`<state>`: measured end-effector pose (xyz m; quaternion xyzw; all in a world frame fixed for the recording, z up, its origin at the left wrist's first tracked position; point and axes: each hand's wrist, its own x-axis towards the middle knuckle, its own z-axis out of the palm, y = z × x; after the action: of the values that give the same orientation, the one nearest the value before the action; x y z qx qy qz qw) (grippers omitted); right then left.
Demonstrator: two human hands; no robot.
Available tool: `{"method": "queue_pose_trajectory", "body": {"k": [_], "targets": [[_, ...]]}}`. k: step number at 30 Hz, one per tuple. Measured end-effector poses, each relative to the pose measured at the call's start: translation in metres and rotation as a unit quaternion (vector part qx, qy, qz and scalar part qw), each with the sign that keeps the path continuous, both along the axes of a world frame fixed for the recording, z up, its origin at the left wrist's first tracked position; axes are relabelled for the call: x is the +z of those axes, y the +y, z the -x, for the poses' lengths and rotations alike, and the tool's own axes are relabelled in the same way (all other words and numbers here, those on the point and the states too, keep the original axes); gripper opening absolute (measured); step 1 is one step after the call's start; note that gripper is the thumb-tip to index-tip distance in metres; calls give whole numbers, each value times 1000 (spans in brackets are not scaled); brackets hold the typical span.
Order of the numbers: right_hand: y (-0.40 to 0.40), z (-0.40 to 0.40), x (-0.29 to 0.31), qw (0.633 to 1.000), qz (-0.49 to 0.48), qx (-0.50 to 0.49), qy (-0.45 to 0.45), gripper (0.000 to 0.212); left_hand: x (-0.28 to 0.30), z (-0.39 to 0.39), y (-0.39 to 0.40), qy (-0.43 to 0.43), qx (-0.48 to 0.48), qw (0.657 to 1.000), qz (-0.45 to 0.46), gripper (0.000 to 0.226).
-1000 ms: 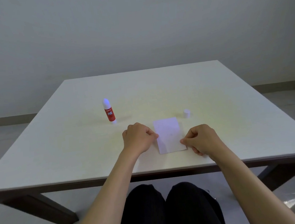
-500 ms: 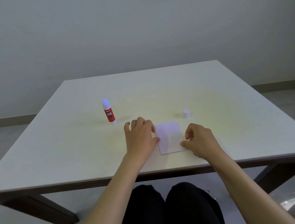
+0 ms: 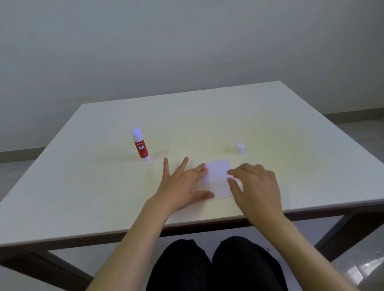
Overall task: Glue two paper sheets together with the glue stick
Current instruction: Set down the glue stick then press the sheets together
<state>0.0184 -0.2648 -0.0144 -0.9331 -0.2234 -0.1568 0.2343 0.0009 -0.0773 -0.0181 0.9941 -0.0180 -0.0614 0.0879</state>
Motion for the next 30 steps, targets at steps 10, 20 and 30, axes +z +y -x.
{"method": "queue_pose_trajectory", "body": {"k": [10,20,30], "targets": [[4,-18,-23,957,261,105,67,68,1,-2,11,31,-12,999,31,81],[18,-16,-35,967,220,105,74,67,3,8,32,62,5,997,39,76],[40,-3,-39,966,231,101,55,67,3,21,39,51,-3,998,-31,79]]}}
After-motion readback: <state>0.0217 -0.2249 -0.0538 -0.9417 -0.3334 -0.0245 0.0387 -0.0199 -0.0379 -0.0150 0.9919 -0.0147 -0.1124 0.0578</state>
